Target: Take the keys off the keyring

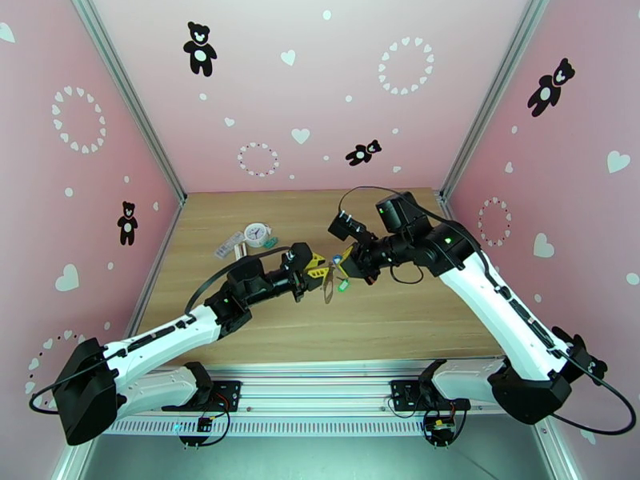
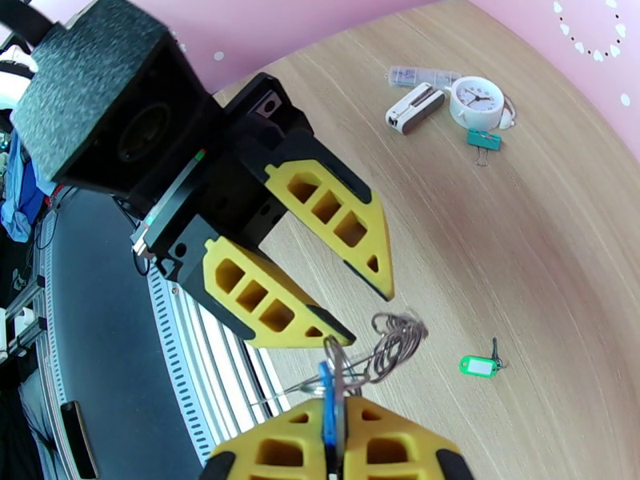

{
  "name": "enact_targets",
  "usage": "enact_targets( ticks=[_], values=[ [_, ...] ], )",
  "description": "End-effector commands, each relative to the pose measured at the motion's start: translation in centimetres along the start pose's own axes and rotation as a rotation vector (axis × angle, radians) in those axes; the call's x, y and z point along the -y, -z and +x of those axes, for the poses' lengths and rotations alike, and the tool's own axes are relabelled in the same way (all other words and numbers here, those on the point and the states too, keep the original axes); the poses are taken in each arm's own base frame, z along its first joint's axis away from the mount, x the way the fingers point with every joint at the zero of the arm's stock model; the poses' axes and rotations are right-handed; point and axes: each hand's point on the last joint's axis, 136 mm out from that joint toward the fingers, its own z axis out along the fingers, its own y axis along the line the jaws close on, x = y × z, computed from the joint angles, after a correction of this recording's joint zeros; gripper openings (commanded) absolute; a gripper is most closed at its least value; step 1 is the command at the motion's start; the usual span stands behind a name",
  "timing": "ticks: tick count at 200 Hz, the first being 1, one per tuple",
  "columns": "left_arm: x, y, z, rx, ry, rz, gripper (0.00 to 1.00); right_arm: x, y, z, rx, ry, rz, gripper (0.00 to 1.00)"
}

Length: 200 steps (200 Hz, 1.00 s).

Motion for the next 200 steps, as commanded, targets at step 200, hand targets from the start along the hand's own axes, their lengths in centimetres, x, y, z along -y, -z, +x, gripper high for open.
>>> enact_targets(
  ticks=[200],
  values=[
    [1.6, -0.8, -3.8, 0.098, -0.072, 0.050, 0.23, -0.3, 0.1, -0.4, 0.029, 0.032, -0.016, 0.00]
  ],
)
